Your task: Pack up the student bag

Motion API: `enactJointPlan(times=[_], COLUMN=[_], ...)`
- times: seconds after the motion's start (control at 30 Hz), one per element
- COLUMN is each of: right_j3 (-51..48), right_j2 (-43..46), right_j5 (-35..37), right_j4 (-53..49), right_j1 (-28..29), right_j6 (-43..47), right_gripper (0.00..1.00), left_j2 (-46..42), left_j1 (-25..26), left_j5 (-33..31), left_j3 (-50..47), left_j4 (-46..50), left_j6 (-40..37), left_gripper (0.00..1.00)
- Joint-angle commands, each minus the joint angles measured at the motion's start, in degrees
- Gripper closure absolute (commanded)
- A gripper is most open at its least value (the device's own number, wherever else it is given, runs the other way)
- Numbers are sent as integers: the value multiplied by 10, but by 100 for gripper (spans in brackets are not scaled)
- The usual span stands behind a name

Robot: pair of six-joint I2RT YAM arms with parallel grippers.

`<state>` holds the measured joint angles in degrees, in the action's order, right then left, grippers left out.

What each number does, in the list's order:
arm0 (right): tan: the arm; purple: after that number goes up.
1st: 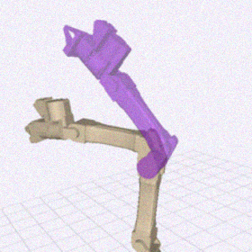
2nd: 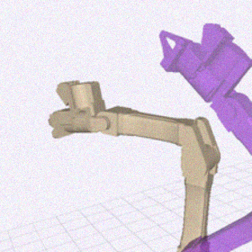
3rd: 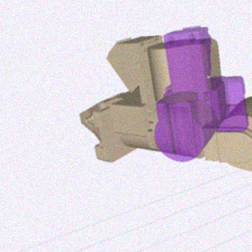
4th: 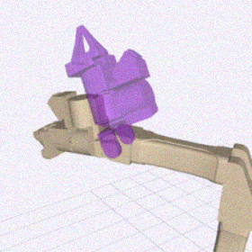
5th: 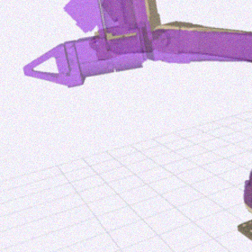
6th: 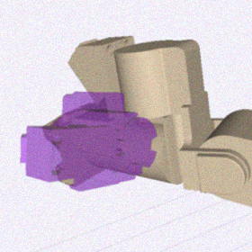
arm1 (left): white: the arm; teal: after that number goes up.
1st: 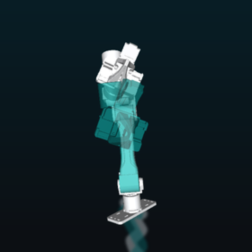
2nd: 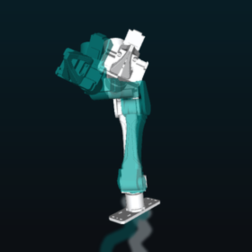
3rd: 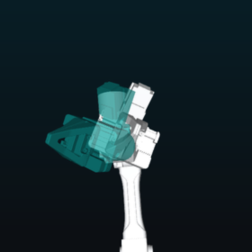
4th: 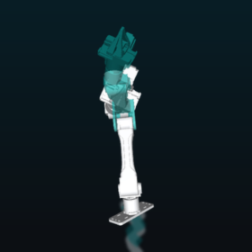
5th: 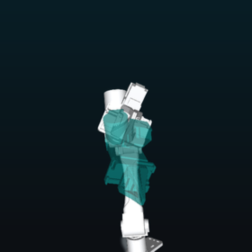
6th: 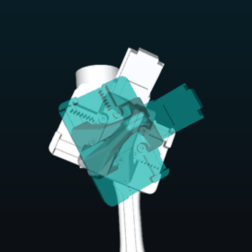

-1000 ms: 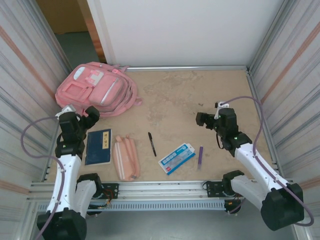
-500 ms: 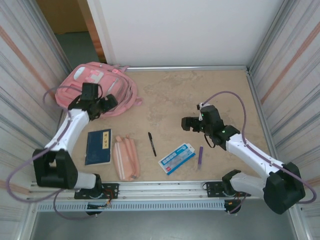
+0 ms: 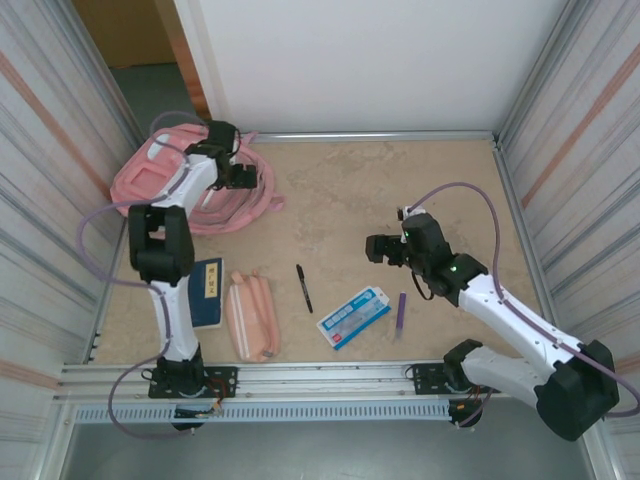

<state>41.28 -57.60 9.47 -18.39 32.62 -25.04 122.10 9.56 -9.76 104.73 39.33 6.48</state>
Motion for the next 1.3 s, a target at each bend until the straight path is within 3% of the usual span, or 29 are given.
enactJointPlan(times=[0.0,0.2,0.4,0.5,0.63,0.67,0.73,0.83,0.93,1.13,1.27], right_j3=[-5,0,8,10,6,5,14,30,41,82,110], right_j2=[30,53,61,58,48,43,29,12,-11,-48,-91], right_j5=[15,13,21,25,37,33,29,36,47,-2,-94], right_j4=[-22,-44,-67,-67,-54,-49,-49,-60,-63,-79,-82], right_j1=[2,2,3,2,2,2,2,2,0,-35,-92], right_j6=[5,17,26,16,-16,-18,-21,-30,-34,-49,-88], right_gripper=[1,1,0,0,1,1,1,1,1,1,1], left_j2=[63,111,119,86,56,55,51,33,15,-3,-40], left_j1=[23,27,30,43,78,83,91,105,129,181,204], left_j5=[-101,-136,-86,-43,-29,-24,46,131,169,183,171], left_j3=[63,75,65,11,-17,-12,2,-2,-5,35,51], left_j4=[57,44,27,-38,-90,-86,-69,-75,-93,-79,-61], left_j6=[-85,-78,-95,-126,-189,-198,-214,-221,-242,-302,-319], left_gripper=[2,18,45,61,68,74,93,95,100,100,100])
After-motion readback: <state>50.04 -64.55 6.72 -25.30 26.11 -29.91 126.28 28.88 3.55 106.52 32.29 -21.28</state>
